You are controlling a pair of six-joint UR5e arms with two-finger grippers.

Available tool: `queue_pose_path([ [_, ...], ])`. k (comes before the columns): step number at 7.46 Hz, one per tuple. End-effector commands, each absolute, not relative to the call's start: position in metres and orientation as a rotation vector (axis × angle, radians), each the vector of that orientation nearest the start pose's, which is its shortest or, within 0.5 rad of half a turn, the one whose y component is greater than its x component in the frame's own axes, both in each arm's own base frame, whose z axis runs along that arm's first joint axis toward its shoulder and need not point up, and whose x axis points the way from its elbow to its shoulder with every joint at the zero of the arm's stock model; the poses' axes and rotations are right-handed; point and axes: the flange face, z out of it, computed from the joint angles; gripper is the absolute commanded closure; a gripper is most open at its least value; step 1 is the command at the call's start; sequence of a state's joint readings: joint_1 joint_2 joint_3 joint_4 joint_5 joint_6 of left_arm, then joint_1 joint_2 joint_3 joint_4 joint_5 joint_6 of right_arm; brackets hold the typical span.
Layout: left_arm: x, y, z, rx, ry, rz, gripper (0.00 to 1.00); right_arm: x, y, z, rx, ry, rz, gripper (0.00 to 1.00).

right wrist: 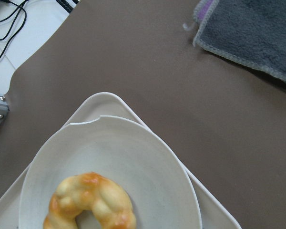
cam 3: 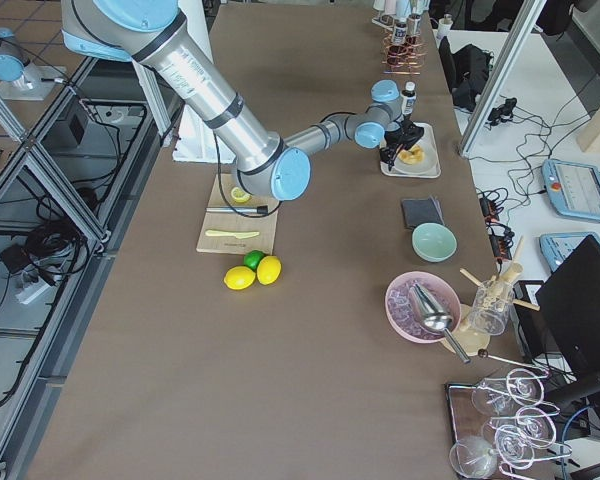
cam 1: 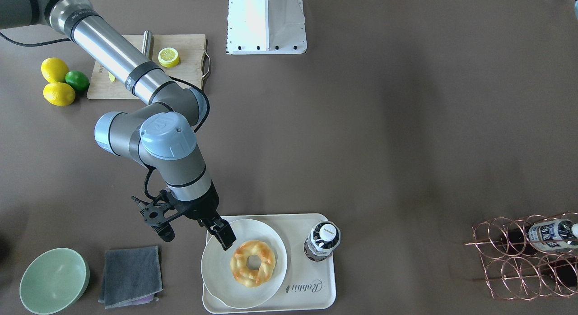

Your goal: Place donut on tray

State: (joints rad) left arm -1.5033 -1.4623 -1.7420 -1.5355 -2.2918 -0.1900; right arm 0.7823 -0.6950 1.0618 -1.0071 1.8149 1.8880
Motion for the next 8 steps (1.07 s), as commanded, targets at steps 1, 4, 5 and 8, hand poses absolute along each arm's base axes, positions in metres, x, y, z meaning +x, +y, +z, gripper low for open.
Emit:
queue_pose_path([
  [1, -0.038, -0.455, 0.628, -0.058, 0.720, -0.108, 0.02, -0.457, -0.666, 0.264, -0.010, -1.046, 0.757, 0.00],
  [4, -0.037, -0.460, 0.624, -0.049, 0.719, -0.104, 0.02, -0.346, -0.652, 0.326, -0.018, -1.075, 0.580, 0.00],
  [5, -0.037, -0.460, 0.624, -0.050, 0.721, -0.104, 0.02, -0.313, -0.649, 0.335, -0.023, -1.092, 0.572, 0.00],
  [8, -0.037, -0.460, 0.623, -0.046, 0.721, -0.099, 0.02, -0.188, -0.544, 0.406, -0.004, -1.080, 0.430, 0.00],
])
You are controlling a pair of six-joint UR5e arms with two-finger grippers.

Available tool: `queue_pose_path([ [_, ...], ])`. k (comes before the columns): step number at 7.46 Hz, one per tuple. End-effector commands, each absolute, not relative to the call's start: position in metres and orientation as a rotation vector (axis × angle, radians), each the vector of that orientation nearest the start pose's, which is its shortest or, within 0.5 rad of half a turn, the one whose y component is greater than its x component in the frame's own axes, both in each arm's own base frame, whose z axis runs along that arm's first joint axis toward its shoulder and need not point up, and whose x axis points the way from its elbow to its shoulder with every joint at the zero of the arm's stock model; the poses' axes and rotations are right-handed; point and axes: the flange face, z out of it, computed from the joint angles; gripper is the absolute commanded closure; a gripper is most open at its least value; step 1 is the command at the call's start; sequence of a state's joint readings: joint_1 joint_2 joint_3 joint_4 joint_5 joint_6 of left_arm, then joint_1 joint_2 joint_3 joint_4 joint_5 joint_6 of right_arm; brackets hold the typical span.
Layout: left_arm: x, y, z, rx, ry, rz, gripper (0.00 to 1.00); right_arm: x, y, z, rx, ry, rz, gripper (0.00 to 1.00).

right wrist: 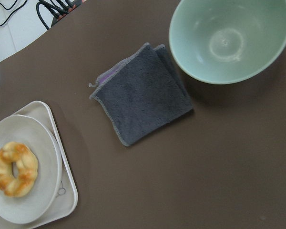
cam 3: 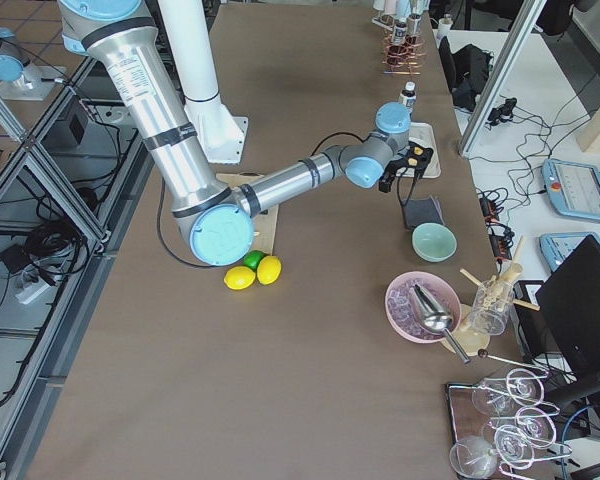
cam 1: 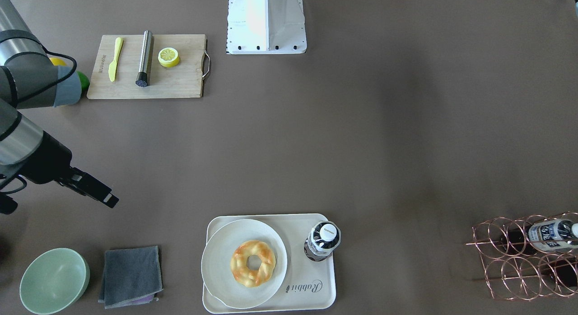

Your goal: Place donut on tray

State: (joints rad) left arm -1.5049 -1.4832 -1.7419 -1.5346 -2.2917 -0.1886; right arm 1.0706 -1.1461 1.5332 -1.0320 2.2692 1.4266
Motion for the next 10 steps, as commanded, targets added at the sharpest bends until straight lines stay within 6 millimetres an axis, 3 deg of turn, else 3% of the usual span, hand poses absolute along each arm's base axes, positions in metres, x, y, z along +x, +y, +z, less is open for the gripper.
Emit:
queue_pose_path([
  [1, -0.037, -0.460, 0.622, -0.043, 0.721, -0.098, 0.02, -0.162, -0.515, 0.423, 0.007, -1.023, 0.381, 0.00],
  [3, -0.037, -0.461, 0.621, -0.042, 0.722, -0.097, 0.02, -0.118, -0.489, 0.471, 0.057, -0.865, 0.242, 0.00],
  [4, -0.037, -0.461, 0.620, -0.040, 0.722, -0.097, 0.02, -0.089, -0.488, 0.500, 0.098, -0.755, 0.132, 0.00],
  [5, -0.037, -0.461, 0.618, -0.037, 0.722, -0.098, 0.02, -0.047, -0.491, 0.520, 0.094, -0.660, 0.022, 0.00],
  [7, -0.037, -0.463, 0.617, -0.034, 0.723, -0.098, 0.02, 0.019, -0.497, 0.549, 0.030, -0.608, -0.121, 0.00],
  [10, -0.037, -0.467, 0.614, -0.029, 0.723, -0.097, 0.02, 0.064, -0.483, 0.642, -0.083, -0.711, -0.075, 0.00],
])
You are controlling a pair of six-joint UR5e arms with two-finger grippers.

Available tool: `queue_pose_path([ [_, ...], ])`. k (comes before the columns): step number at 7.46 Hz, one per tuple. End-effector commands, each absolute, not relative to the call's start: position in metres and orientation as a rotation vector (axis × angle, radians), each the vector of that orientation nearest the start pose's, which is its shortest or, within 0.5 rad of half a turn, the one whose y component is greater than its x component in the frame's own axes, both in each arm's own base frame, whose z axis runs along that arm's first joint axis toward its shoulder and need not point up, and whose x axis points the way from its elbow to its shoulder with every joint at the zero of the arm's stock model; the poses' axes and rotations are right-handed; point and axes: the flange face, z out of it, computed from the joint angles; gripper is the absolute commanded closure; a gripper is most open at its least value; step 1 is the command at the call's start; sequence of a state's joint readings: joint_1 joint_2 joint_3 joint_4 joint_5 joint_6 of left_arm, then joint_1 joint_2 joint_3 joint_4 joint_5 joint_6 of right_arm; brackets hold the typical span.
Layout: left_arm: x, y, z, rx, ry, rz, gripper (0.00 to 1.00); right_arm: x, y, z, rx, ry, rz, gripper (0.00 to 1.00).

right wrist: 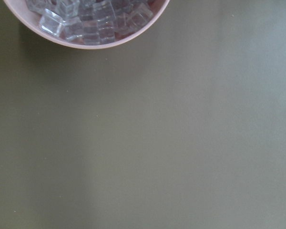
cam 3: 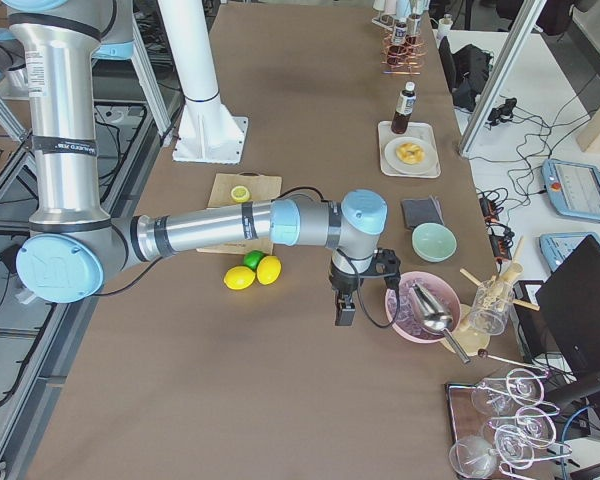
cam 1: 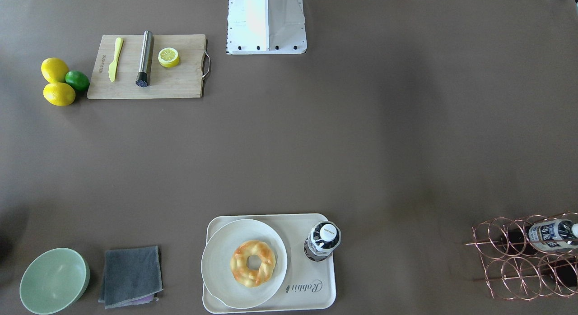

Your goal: Place donut on tray

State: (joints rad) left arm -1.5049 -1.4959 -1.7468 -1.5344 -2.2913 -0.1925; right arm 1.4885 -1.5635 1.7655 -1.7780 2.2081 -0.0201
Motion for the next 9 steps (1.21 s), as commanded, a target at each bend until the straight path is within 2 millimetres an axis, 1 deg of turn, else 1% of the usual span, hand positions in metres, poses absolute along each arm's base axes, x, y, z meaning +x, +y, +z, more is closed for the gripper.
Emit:
queue_pose_path([
  [1, -0.0362, -0.4667, 0.6149, -0.033, 0.723, -0.097, 0.02, 0.0760, -0.4796, 0.6462, -0.078, -0.750, -0.049, 0.00],
  [2, -0.0362, -0.4661, 0.6157, -0.034, 0.723, -0.098, 0.02, 0.0795, -0.4739, 0.6511, -0.084, -0.753, -0.037, 0.00],
  [3, -0.0362, -0.4660, 0.6157, -0.034, 0.723, -0.096, 0.02, 0.0797, -0.4712, 0.6514, -0.085, -0.760, -0.031, 0.00],
  [9, -0.0363, -0.4652, 0.6194, -0.040, 0.722, -0.096, 0.02, 0.0816, -0.4697, 0.6548, -0.091, -0.764, -0.022, 0.00],
])
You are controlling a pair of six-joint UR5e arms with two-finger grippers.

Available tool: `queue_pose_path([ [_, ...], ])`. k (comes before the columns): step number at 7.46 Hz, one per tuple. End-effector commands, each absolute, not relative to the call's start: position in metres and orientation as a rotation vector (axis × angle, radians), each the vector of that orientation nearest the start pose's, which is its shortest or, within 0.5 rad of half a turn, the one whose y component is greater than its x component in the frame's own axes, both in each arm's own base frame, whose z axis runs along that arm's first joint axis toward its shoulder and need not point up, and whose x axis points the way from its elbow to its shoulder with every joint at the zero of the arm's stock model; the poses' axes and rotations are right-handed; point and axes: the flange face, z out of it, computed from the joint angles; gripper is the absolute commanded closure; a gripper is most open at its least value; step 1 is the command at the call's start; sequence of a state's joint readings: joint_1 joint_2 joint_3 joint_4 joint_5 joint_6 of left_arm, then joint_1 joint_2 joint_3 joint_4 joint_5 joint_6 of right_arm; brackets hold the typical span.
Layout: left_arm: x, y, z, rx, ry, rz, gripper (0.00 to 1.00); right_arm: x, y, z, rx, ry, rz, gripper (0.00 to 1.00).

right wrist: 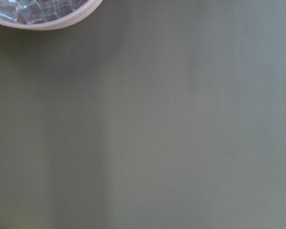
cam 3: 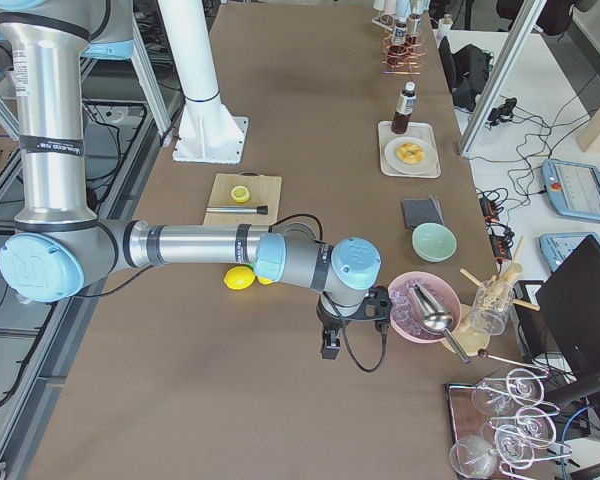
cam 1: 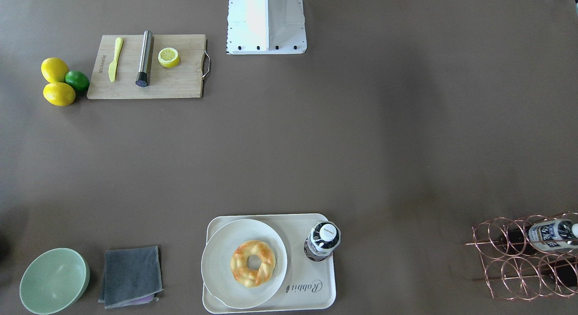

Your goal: Place donut on tray

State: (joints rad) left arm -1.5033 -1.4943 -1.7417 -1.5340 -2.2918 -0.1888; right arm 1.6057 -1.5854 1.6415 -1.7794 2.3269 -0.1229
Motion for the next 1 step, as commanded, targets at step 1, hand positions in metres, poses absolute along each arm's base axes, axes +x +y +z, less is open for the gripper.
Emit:
queue_pose_path([
  [1, -0.0363, -0.4652, 0.6187, -0.038, 0.722, -0.095, 0.02, 0.0816, -0.4698, 0.6541, -0.089, -0.764, -0.022, 0.00],
])
